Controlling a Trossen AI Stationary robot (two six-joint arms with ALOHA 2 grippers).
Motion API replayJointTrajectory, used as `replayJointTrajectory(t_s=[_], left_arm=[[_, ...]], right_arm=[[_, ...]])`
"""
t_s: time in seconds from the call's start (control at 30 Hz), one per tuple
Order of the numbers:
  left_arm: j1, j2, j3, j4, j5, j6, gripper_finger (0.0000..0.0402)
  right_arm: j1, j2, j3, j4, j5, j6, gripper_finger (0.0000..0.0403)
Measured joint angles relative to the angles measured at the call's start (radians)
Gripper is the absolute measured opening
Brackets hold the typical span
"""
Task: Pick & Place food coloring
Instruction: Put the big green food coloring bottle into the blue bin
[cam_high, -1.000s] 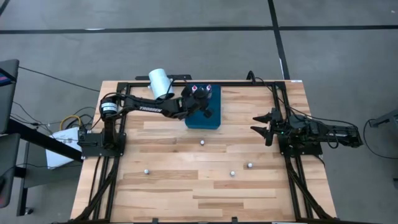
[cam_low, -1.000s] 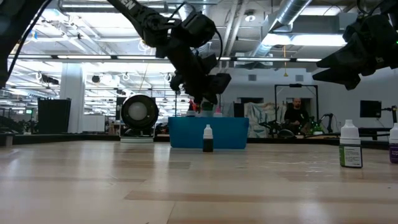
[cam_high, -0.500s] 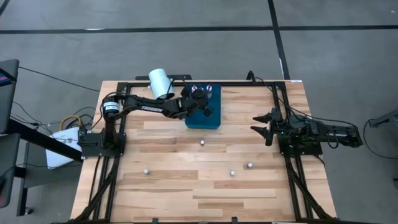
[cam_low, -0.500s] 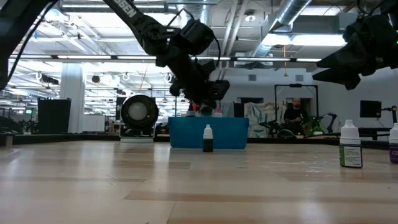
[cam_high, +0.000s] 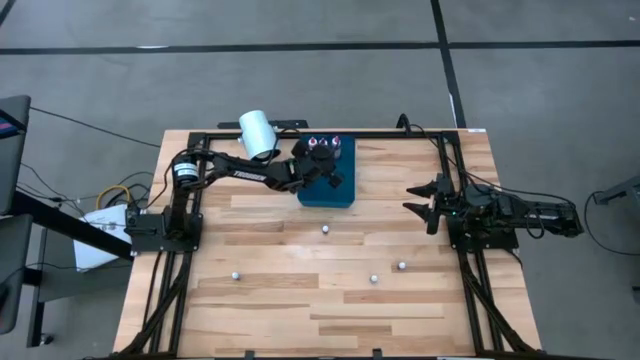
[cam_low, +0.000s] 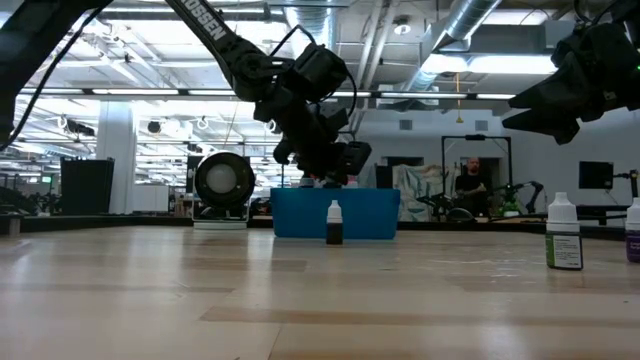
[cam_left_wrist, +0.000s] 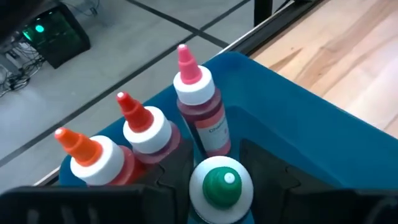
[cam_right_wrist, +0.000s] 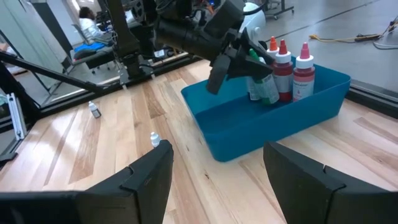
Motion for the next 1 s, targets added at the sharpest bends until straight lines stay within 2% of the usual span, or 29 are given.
replayJointTrajectory(t_s=[0.73, 1.0], left_arm=[[0.007, 0.000, 0.000, -0.038, 0.028, -0.096, 0.0130], [0.010, 0.000, 0.000, -0.039, 0.027, -0.118, 0.0160]], right_arm=[[0.000, 0.000, 0.000, 0.000, 0.000, 0.000, 0.0240], [0.000, 0.000, 0.000, 0.000, 0.000, 0.000, 0.0240]])
